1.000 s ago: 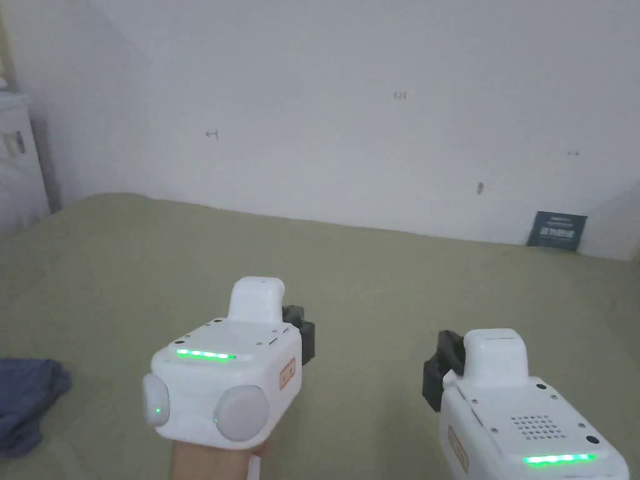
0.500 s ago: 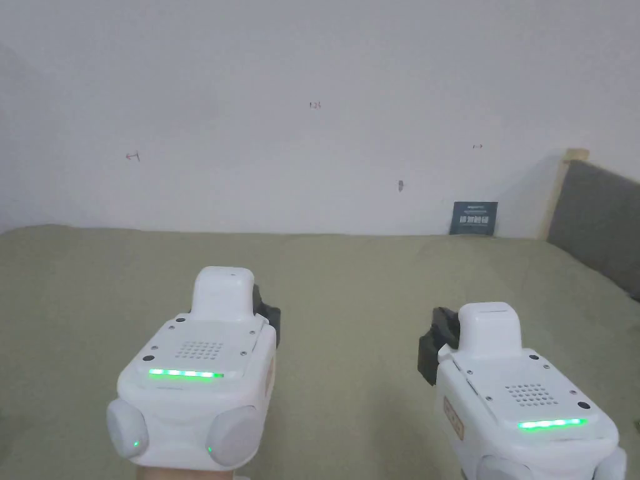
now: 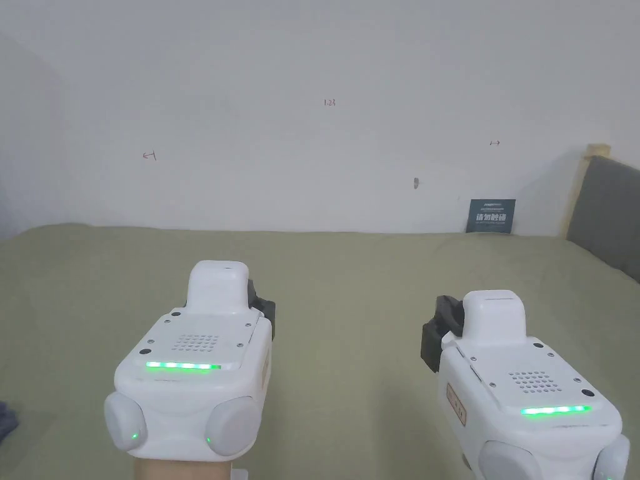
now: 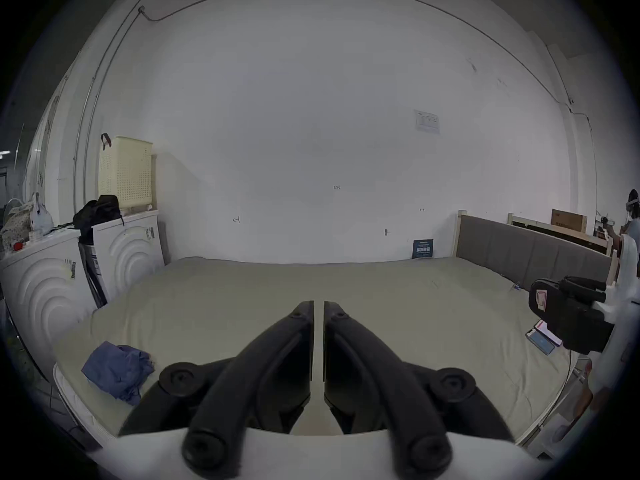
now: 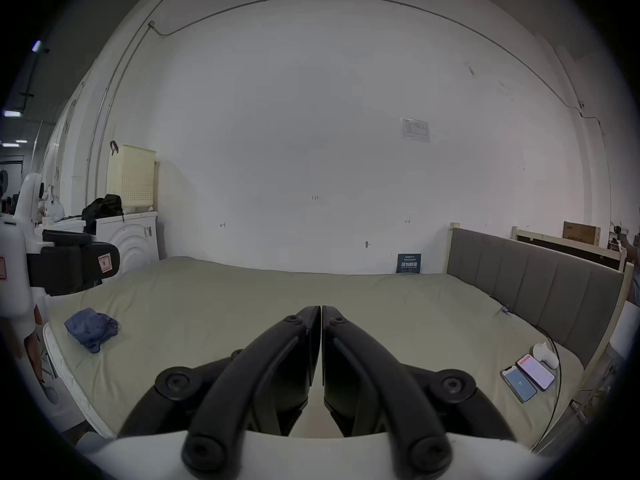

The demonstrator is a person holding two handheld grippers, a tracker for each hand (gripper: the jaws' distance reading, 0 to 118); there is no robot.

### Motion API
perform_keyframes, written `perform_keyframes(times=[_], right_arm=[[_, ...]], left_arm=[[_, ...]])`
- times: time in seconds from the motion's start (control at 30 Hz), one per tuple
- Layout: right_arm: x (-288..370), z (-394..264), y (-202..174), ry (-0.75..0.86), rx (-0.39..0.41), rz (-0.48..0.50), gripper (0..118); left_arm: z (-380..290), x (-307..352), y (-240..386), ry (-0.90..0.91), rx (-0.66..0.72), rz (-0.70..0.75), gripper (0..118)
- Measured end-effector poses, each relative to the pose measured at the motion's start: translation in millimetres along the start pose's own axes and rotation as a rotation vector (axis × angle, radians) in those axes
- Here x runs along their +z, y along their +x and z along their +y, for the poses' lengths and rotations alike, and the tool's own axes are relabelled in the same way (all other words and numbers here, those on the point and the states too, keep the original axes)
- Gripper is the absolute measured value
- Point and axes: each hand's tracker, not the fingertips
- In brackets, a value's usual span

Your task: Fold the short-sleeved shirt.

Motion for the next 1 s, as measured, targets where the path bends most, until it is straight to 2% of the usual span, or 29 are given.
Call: perform_keyframes(times=[0.1, 0.13, 0.17, 0.2, 0.23, 0.27, 0.3, 0.33, 0.4, 0.53, 0.6, 0.93, 1.0], right_arm=[[-0.2, 2.2, -1.6, 0.01, 0.001, -0.009, 8], [0.4, 2.6, -2.4, 0.019, 0.002, -0.02, 8], [1.7, 3.7, -3.5, 0.029, 0.004, -0.029, 10], [2.0, 4.8, -5.6, 0.026, 0.001, -0.022, 29], [0.6, 7.4, -7.9, 0.025, -0.002, -0.031, 56], [-0.8, 8.5, -9.3, 0.016, -0.007, -0.037, 91], [4.7, 5.0, -2.6, 0.05, -0.014, -0.087, 118], [8.2, 7.1, -5.4, 0.056, 0.005, -0.068, 115], [8.2, 9.4, -7.7, 0.048, 0.002, -0.044, 118], [29.1, 44.9, -41.0, 0.051, 0.011, -0.052, 118], [0.2, 9.2, -3.7, 0.048, 0.007, -0.046, 118], [20.1, 23.3, -24.4, 0.054, 0.013, -0.044, 118], [13.1, 19.5, -14.8, 0.055, 0.011, -0.044, 118]], left_arm=[[0.9, 1.4, -1.9, 0.012, 0.005, -0.007, 12], [0.6, 2.1, -2.8, 0.014, -0.002, -0.005, 20], [1.0, -0.2, -3.3, 0.013, -0.005, -0.002, 41], [1.2, -2.6, -4.0, 0.005, -0.004, 0.0, 84], [0.4, -4.5, -4.6, 0.0, 0.002, 0.01, 111], [0.5, -1.8, -4.6, 0.048, 0.017, 0.022, 118], [0.7, -4.3, -5.8, 0.029, -0.001, 0.028, 118], [1.5, -6.6, -6.5, 0.028, -0.002, 0.043, 118], [0.9, -2.5, -10.1, 0.033, 0.012, 0.046, 118], [0.5, -1.8, -11.0, 0.027, 0.008, 0.06, 118], [0.4, -0.6, -10.6, 0.028, 0.002, 0.062, 118], [-0.8, 3.6, -2.6, 0.019, -0.023, 0.116, 118], [-0.5, 6.5, -3.1, 0.024, -0.008, 0.102, 118]])
